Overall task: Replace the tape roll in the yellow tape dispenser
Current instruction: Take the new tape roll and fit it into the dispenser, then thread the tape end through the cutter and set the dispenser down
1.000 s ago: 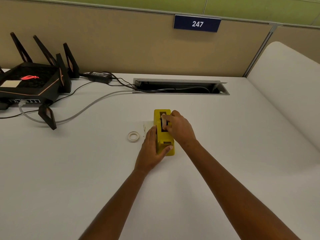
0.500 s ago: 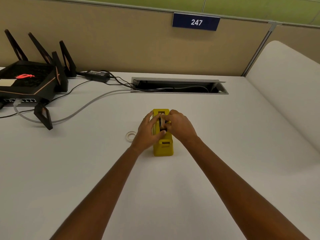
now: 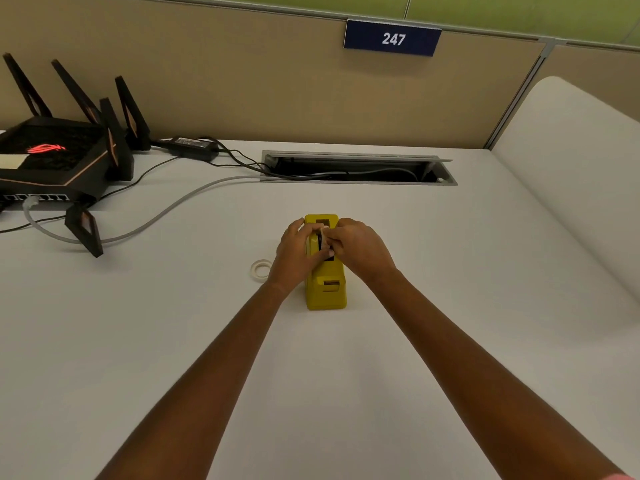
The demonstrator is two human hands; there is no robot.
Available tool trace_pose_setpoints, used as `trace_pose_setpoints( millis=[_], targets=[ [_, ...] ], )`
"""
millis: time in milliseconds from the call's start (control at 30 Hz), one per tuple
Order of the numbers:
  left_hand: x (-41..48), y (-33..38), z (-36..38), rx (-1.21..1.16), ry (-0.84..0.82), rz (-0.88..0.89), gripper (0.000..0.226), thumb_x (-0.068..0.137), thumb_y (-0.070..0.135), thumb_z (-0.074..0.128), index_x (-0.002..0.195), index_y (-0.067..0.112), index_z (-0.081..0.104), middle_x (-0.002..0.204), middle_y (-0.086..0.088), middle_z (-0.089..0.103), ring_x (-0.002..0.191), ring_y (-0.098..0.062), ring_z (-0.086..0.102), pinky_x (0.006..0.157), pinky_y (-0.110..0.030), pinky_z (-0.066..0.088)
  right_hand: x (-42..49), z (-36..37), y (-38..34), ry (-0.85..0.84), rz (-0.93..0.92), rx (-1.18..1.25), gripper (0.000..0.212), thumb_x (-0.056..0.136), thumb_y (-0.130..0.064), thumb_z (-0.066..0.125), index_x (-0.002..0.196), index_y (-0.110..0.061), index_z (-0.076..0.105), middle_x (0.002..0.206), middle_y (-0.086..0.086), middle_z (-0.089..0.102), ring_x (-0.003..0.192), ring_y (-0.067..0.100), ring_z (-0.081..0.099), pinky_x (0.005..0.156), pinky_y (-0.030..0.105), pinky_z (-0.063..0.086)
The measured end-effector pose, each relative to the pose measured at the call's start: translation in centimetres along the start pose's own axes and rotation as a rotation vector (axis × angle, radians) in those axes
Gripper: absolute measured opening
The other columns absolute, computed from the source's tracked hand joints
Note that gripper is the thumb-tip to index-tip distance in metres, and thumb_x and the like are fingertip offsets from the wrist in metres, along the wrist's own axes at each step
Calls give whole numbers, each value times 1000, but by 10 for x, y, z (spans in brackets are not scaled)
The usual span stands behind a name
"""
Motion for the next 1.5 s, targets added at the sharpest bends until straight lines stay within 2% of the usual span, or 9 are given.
trace_pose_setpoints(
  millis=[233,367,500,567,633,733,933,1300,1500],
  targets=[
    [-1,3,0,-59,-2,-24,54,76,21,70,124,9,47,137,-15,42,128,-29,38,108,-43,34,5,0,0,25,3,13,20,89,-10,48,98,0,63,97,22,64,86,33,57,68,30,38],
    [-3,5,-1,-82,-2,-28,52,77,20,68,122,8,46,135,-15,43,124,-28,40,103,-38,34,7,0,-2,18,-13,2,20,88,-13,52,100,0,60,102,22,63,90,34,59,78,36,47],
    [-3,7,-2,-79,-17,-38,44,86,26,57,125,9,45,138,-15,41,127,-28,39,107,-42,33,6,1,-2,28,-27,-25,19,87,-14,53,96,1,60,99,22,63,86,32,58,72,33,45],
    [-2,8,-2,-51,-37,-38,45,88,27,53,128,10,43,142,-15,37,131,-29,35,111,-45,32,5,2,-1,49,-43,-32,18,88,-12,52,96,2,59,100,23,63,86,33,57,68,29,39],
    [-1,8,-2,-28,-52,-46,46,89,27,51,131,10,41,146,-15,32,133,-30,32,112,-47,29,4,2,-1,65,-58,-35,18,88,-12,51,98,1,58,102,22,63,89,33,58,69,29,40],
    [-1,8,-2,-32,-48,-55,46,88,26,53,129,9,43,144,-15,34,132,-30,33,111,-47,30,2,2,0,66,-82,-46,20,88,-12,51,101,2,57,105,22,63,94,33,57,77,35,47],
    [-2,8,-2,-75,-20,-63,46,83,24,61,124,11,46,139,-15,40,128,-28,37,106,-40,32,4,3,4,32,-97,-81,23,89,-14,51,106,1,55,111,20,61,100,32,56,83,36,48],
    [-7,6,4,-117,27,-77,48,81,23,64,124,13,44,139,-14,40,126,-30,40,101,-39,36,5,4,4,52,-69,-51,20,90,-13,49,104,0,57,105,20,63,93,31,57,76,34,47],
    [-9,8,3,-99,29,-70,45,82,23,62,123,12,44,139,-14,40,126,-30,40,102,-40,36,8,4,5,46,-27,-35,20,91,-14,48,103,-1,58,104,21,63,92,31,58,80,36,48]
  ],
)
Point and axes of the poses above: each hand's wrist, its own x-axis towards the middle knuckle, its own z-axis out of the palm, y = z × x, the point moved 2 cm from there along x, towards the middle knuckle
